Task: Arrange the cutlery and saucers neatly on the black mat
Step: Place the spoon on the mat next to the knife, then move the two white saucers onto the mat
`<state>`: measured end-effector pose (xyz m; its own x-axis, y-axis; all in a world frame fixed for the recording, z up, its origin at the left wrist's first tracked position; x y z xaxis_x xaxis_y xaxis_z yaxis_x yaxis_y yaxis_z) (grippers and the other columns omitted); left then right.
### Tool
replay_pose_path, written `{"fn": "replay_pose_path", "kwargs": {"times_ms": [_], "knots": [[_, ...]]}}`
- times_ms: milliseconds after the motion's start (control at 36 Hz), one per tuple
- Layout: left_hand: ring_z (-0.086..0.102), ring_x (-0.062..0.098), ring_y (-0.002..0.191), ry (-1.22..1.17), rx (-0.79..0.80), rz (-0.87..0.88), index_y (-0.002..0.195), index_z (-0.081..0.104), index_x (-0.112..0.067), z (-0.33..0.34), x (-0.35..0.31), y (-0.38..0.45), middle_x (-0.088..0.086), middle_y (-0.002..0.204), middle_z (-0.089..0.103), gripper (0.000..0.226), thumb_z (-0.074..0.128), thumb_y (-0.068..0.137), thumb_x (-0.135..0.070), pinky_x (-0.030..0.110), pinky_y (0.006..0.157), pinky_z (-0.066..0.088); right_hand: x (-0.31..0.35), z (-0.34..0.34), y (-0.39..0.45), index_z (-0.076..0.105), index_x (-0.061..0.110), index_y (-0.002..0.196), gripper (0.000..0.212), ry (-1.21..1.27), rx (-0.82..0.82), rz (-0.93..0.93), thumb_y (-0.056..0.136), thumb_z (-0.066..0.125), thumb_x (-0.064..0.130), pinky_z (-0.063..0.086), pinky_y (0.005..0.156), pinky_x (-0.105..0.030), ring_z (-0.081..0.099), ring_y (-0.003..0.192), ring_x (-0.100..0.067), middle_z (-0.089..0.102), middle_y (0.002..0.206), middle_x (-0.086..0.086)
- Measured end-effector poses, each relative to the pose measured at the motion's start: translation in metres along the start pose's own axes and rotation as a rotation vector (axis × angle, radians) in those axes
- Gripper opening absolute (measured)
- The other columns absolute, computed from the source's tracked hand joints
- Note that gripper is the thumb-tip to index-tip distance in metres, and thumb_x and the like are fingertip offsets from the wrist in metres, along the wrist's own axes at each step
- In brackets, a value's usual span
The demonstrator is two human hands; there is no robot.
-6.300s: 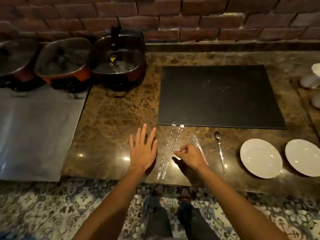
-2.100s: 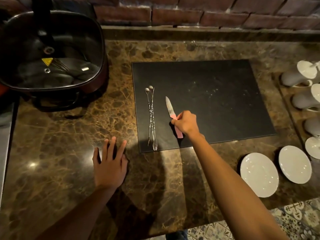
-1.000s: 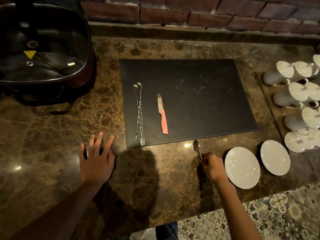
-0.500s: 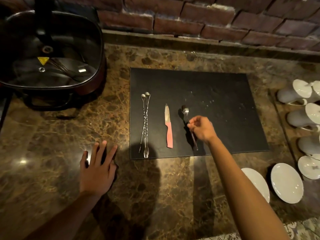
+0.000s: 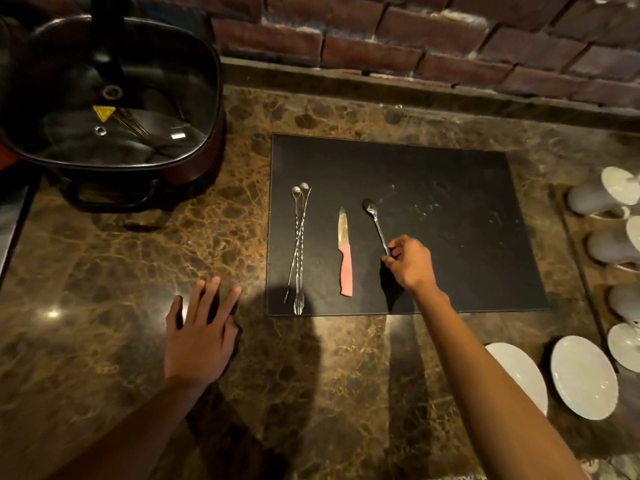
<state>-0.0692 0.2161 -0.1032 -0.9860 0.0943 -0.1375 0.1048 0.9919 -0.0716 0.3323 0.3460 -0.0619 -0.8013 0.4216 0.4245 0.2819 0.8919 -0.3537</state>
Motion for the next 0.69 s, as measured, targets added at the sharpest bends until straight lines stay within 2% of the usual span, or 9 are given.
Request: {"fn": "replay_pose_path", "kwargs": {"times_ms": [111,194,306,417,528,556,639,694], "knots": [[0.022,0.032,0.156,-0.011,0.003,-0.002,0.158,0.035,-0.028,-0.004,-0.001,0.000,0.011,0.166,0.031,0.057,0.026,0.103,-0.039,0.060,0.121,0.020,0.000,0.000,-0.008,0.068,0.009,0.109,0.027,-0.047,-0.016,-0.002,0.084,0.060,0.001,0.053,0.089,-0.039,0.065,0.102,-0.034,0.067,0.109,-0.016],[0.026,0.033,0.155,-0.020,-0.004,-0.011,0.158,0.037,-0.028,-0.008,-0.002,0.000,0.011,0.166,0.032,0.057,0.027,0.102,-0.039,0.059,0.121,0.019,-0.003,-0.004,-0.016,0.068,0.012,0.110,0.025,-0.069,-0.045,0.009,0.088,0.057,0.006,0.053,0.090,-0.042,0.063,0.107,-0.034,0.066,0.112,-0.014],[0.028,0.032,0.154,-0.047,-0.014,-0.020,0.156,0.039,-0.029,-0.009,-0.003,-0.001,0.010,0.166,0.034,0.057,0.029,0.101,-0.038,0.058,0.120,0.019,-0.020,-0.008,-0.034,0.066,0.013,0.113,0.026,-0.068,-0.059,0.018,0.088,0.062,0.013,0.051,0.092,-0.044,0.061,0.109,-0.033,0.065,0.114,-0.012],[0.031,0.029,0.153,-0.049,-0.052,-0.042,0.154,0.043,-0.032,-0.007,-0.001,-0.002,0.007,0.165,0.036,0.056,0.030,0.100,-0.037,0.056,0.121,0.020,-0.052,-0.020,-0.064,0.066,0.008,0.111,0.025,0.023,-0.095,0.036,0.085,0.066,0.009,0.051,0.091,-0.037,0.064,0.100,-0.031,0.067,0.107,-0.015],[0.035,0.030,0.152,-0.049,-0.094,0.020,0.155,0.043,-0.029,-0.014,-0.012,-0.005,0.008,0.165,0.037,0.054,0.033,0.102,-0.034,0.055,0.120,0.021,-0.114,-0.050,-0.118,0.066,0.012,0.107,0.018,0.092,-0.162,0.144,0.089,0.066,0.013,0.048,0.080,-0.031,0.061,0.087,-0.021,0.067,0.099,-0.007],[0.034,0.031,0.152,-0.065,-0.085,-0.011,0.154,0.044,-0.029,-0.014,-0.008,-0.005,0.008,0.164,0.038,0.054,0.033,0.102,-0.034,0.055,0.120,0.021,-0.126,-0.054,-0.127,0.066,0.011,0.105,0.016,0.114,-0.171,0.146,0.090,0.065,0.014,0.045,0.077,-0.029,0.061,0.084,-0.020,0.067,0.096,-0.007],[0.035,0.031,0.149,-0.209,-0.047,-0.093,0.150,0.049,-0.023,-0.019,-0.010,0.000,0.008,0.158,0.045,0.056,0.030,0.098,-0.035,0.052,0.118,0.020,-0.157,-0.079,-0.158,0.069,0.005,0.093,0.008,0.102,-0.211,0.133,0.089,0.066,0.011,0.040,0.072,-0.026,0.063,0.079,-0.025,0.069,0.083,-0.010],[0.040,0.031,0.144,-0.271,-0.022,-0.078,0.147,0.052,-0.015,-0.027,-0.027,0.004,0.010,0.154,0.050,0.058,0.028,0.098,-0.033,0.050,0.115,0.024,-0.182,-0.093,-0.183,0.072,0.002,0.095,0.012,0.079,-0.225,0.172,0.089,0.068,0.012,0.039,0.073,-0.024,0.065,0.083,-0.028,0.074,0.091,-0.016]]}}
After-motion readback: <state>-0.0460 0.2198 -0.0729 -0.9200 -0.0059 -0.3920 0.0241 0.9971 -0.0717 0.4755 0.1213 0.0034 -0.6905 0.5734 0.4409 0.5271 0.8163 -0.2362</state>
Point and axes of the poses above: each hand's wrist, its own y-axis towards the middle knuckle, its own z-axis out of the palm, x = y × z, the point moved 10 cm from there along y, towards the middle knuckle
